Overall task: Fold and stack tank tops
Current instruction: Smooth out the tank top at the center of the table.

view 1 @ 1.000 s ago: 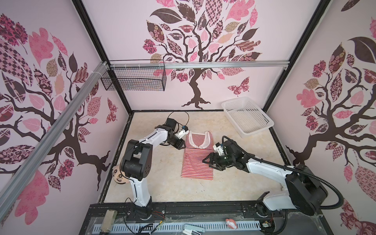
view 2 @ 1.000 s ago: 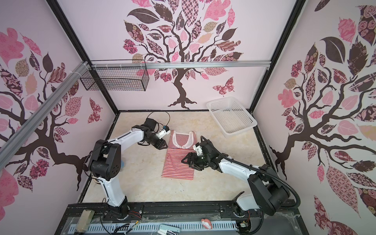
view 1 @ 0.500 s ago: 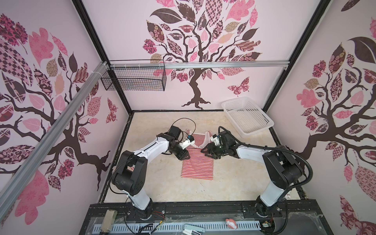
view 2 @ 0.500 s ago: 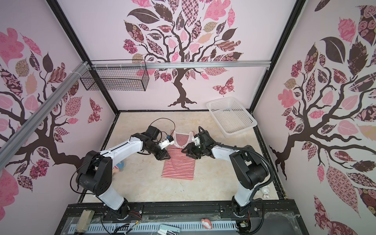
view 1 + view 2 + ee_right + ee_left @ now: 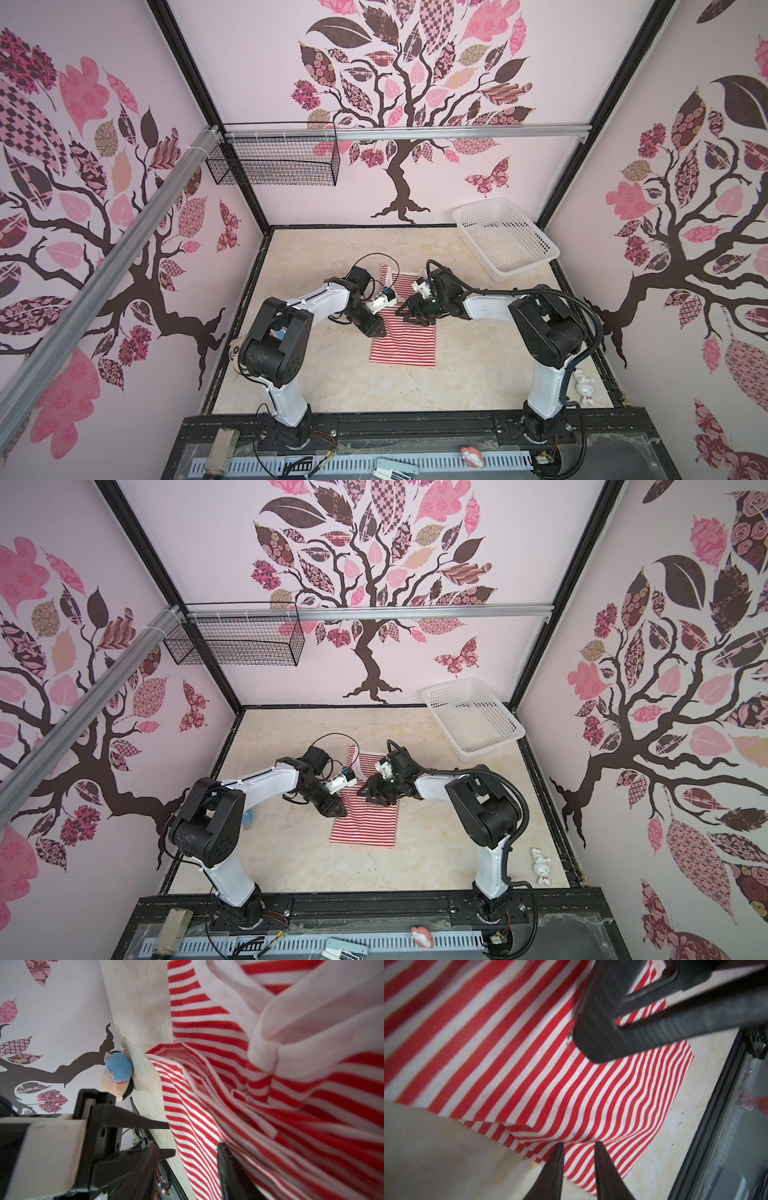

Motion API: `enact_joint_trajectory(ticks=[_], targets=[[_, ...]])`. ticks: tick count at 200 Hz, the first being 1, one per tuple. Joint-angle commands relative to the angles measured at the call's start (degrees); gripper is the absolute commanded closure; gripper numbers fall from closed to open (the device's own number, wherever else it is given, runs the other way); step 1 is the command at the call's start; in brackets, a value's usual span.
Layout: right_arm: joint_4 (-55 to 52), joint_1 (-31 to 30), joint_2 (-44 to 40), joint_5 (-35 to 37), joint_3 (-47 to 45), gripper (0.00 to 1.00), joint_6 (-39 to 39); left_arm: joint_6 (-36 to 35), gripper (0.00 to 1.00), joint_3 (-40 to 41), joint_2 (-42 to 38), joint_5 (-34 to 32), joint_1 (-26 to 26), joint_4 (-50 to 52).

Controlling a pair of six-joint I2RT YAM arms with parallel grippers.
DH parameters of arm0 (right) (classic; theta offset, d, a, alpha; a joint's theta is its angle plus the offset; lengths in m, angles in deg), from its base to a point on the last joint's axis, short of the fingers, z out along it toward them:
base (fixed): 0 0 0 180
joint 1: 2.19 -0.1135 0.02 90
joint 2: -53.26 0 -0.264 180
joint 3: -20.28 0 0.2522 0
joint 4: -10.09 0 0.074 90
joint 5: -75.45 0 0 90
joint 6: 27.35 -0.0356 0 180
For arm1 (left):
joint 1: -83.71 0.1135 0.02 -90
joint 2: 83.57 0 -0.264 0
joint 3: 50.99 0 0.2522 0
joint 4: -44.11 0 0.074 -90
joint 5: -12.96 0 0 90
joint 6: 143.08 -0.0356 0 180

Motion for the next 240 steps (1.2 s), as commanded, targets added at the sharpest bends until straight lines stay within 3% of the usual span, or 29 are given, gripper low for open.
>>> enact_joint_trajectory(ticks=[1, 71, 121, 170, 207, 240], targets=[[-0.6, 1.4, 2.5, 0.3, 1.5, 0.51, 0.8, 0.1, 0.71, 1.1, 1.1, -0.4, 0.0, -0.1], [-5.6, 5.9, 5.0, 0.1, 4.8, 0.50, 4.9, 1.8, 0.73, -0.7, 7.0, -10.6, -0.2, 4.6], [-6.7, 6.3, 4.1, 0.6, 6.3, 0.49, 5.5, 1.4, 0.73, -1.1, 3.1, -10.2, -0.2, 7.1], [-9.6, 6.3, -5.4, 3.4, 3.1, 0.44, 7.5, 1.5, 0.70, -8.4, -0.8, -8.3, -0.2, 9.5], [-14.0, 6.4, -10.6, 5.7, 2.0, 0.37, 9.8, 1.5, 0.69, -16.4, 4.4, -5.9, -0.2, 9.3], [-17.1, 6.5, -12.0, 8.6, 1.0, 0.32, 11.8, 2.0, 0.66, -20.1, 9.1, -7.5, 0.0, 8.3]])
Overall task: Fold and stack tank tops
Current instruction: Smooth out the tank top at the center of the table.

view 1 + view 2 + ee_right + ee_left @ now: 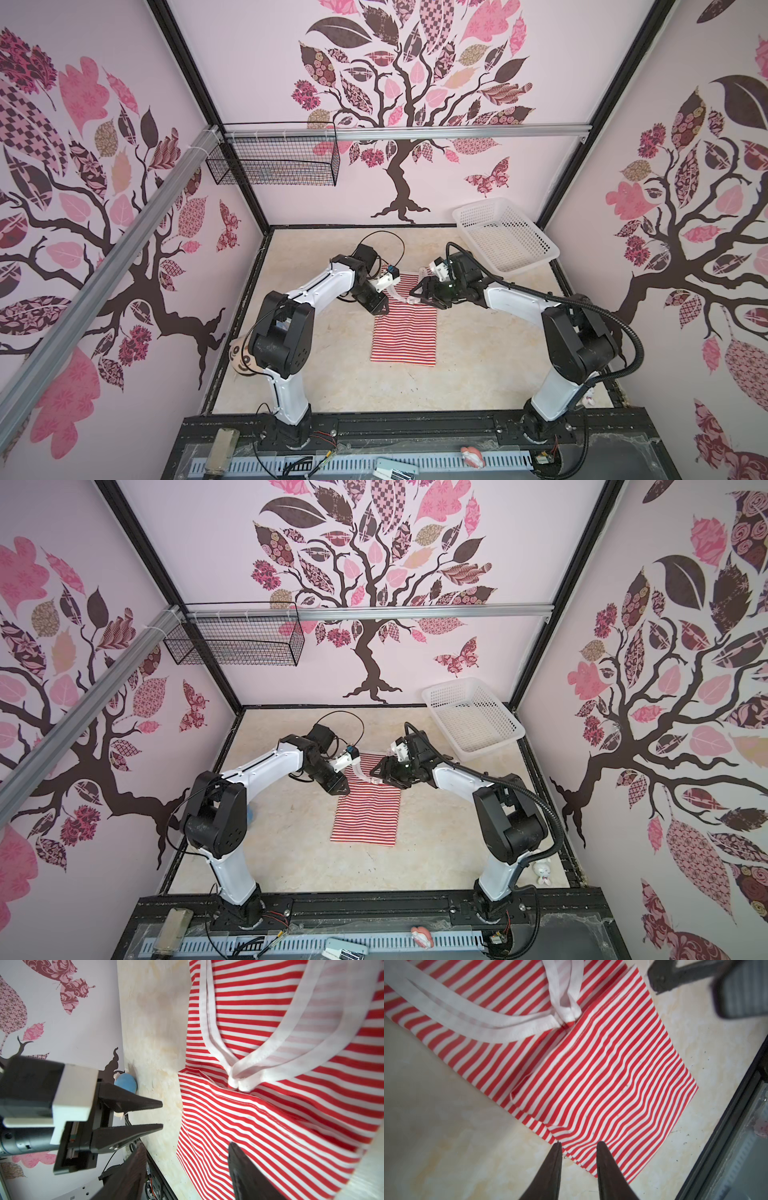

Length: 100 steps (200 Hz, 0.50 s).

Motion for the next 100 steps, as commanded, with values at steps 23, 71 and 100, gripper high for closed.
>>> enact_joint_trajectory(ticks=[23, 71, 100], targets=[[-5.2, 1.6, -2.6, 5.1, -3.7, 0.26, 2.8, 0.3, 0.64, -1.3, 4.3, -0.7, 1.2, -2.4], [-4.0, 3.6, -1.9, 5.4, -6.7, 0.29, 3.8, 0.7, 0.61, -0.6, 4.6, 4.5, 5.2, -4.5], [-3.1, 3.7, 0.1, 4.0, -6.2, 0.37, 3.6, 0.2, 0.61, -1.5, 5.4, 6.6, 6.1, -3.6]])
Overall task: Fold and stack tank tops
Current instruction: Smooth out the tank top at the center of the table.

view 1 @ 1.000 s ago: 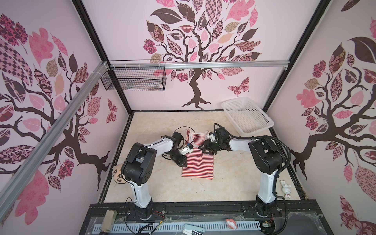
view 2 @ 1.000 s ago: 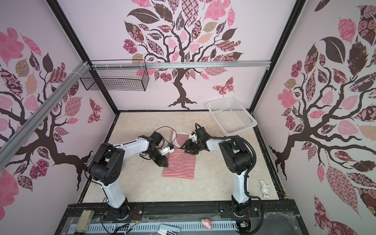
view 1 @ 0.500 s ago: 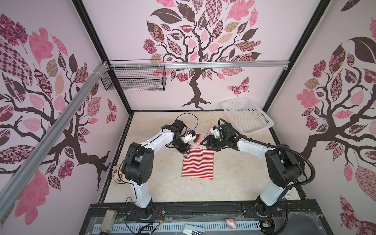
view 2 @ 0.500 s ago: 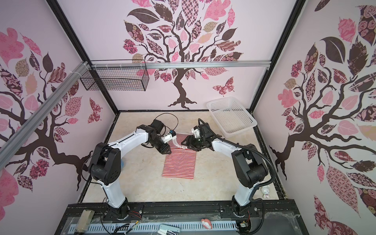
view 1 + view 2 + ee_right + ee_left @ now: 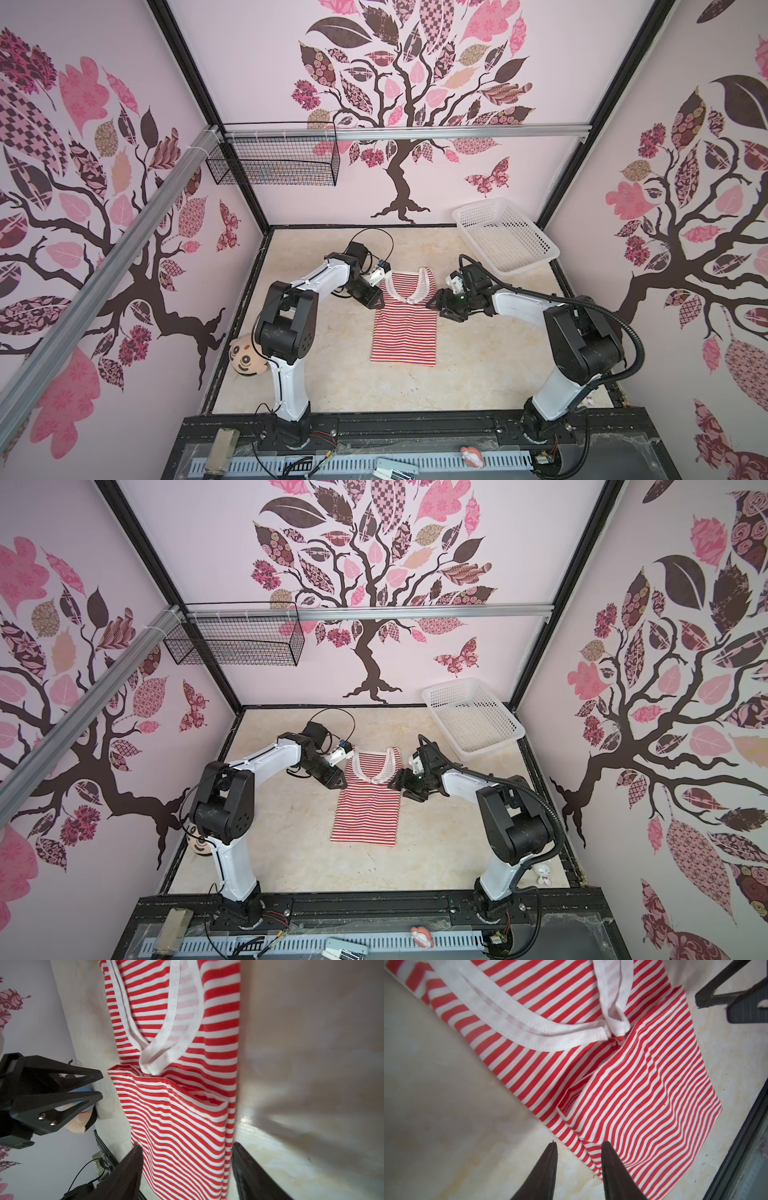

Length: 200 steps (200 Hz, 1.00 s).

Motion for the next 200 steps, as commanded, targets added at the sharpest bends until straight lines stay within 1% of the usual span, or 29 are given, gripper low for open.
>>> enact_joint_trajectory(ticks=[1, 14, 24, 49, 88, 117, 144, 170, 184, 190, 200], targets=[[0.6, -0.2, 0.9, -1.0, 1.1, 0.37, 0.6, -0.3, 0.61, -0.9, 1.0, 3.8, 0.2, 0.0], [2.1, -0.2, 0.6, -2.3, 1.0, 0.42, -0.1, -0.8, 0.61, -1.0, 1.1, 5.1, 0.2, 0.5], [2.9, -0.1, 0.5, -2.9, 1.0, 0.45, -0.6, -0.5, 0.61, -0.7, 1.1, 4.7, 0.2, -0.2], [3.8, -0.2, 1.3, -4.5, 1.9, 0.49, -1.3, 1.0, 0.61, -1.5, 3.3, -1.9, -0.5, -2.0], [4.6, -0.2, 4.6, -5.6, 3.4, 0.50, -1.4, 2.1, 0.61, -2.4, 5.2, -8.3, -0.6, -3.9], [5.8, -0.2, 8.3, -6.5, 4.6, 0.50, -1.7, 2.0, 0.61, -1.9, 5.5, -10.7, -0.9, -5.2], [5.4, -0.1, 10.6, -4.8, 5.6, 0.51, -1.6, 1.9, 0.61, -1.1, 6.0, -13.5, -1.6, -6.0], [4.2, -0.1, 11.5, -3.3, 6.0, 0.46, -1.2, 0.8, 0.61, 0.4, 5.9, -16.8, -2.6, -6.5], [4.8, -0.1, 10.5, -4.5, 5.5, 0.43, -1.2, 0.6, 0.61, 1.9, 4.7, -17.8, -2.6, -7.1], [5.2, -0.1, 9.6, -5.0, 5.0, 0.41, -1.4, 0.6, 0.61, 2.7, 3.9, -17.8, -2.3, -7.3], [5.7, -0.1, 7.7, -5.9, 4.1, 0.34, -1.5, 0.7, 0.61, 4.5, 1.4, -17.1, -1.7, -7.8]])
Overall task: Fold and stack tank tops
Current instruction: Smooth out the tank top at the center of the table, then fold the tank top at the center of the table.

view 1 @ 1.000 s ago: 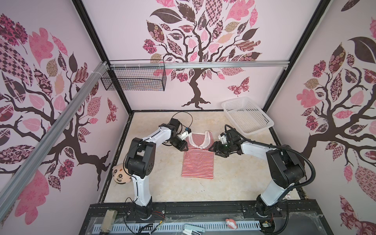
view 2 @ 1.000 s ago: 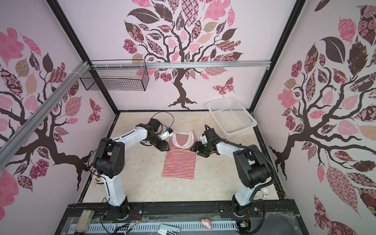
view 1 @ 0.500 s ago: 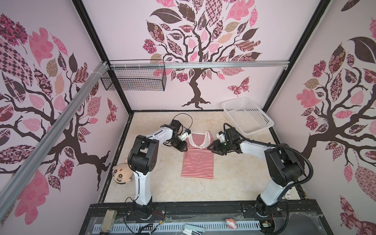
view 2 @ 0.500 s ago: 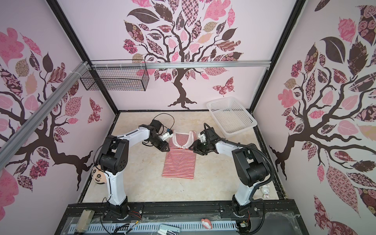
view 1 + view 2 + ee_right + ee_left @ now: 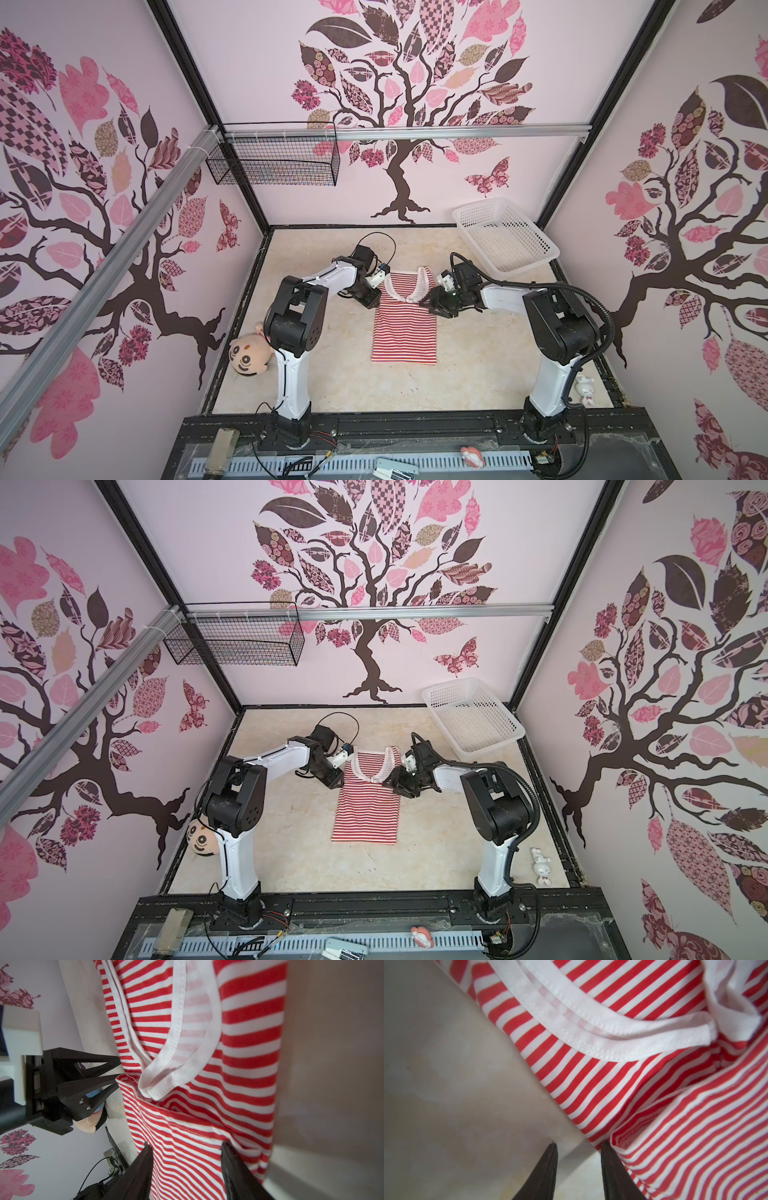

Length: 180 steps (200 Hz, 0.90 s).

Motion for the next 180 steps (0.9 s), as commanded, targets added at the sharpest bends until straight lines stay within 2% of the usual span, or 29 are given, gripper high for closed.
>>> enact_joint_trajectory(ticks=[1, 29, 57, 78, 96, 130, 180], targets=[[-0.1, 0.0, -2.3, -0.7, -0.6, 0.33, 0.0, -0.4, 0.62, 4.2, -3.4, -1.4, 0.7, -1.0], [0.1, -0.1, -10.1, -2.9, -3.7, 0.20, -0.6, -0.8, 0.61, 11.7, -13.7, -0.2, 2.3, -3.8], [0.8, -0.1, -17.8, -4.0, -9.0, 0.18, -2.3, -3.2, 0.61, 20.5, -25.1, 1.5, 2.2, -6.1], [-0.3, -0.1, -22.1, -2.7, -14.3, 0.23, -2.5, -5.9, 0.60, 26.3, -31.2, 1.0, -0.4, -5.5], [0.3, -0.6, -26.0, -1.4, -20.4, 0.33, -3.5, -7.7, 0.60, 32.1, -36.2, -1.8, -3.5, -6.7], [0.9, -3.1, -33.8, 1.6, -29.7, 0.49, -6.6, -10.4, 0.60, 40.7, -46.2, -1.9, -6.2, -7.6], [4.8, -8.1, -37.3, 3.2, -35.6, 0.52, -12.1, -13.1, 0.57, 46.6, -55.1, -2.3, -8.3, -6.5]])
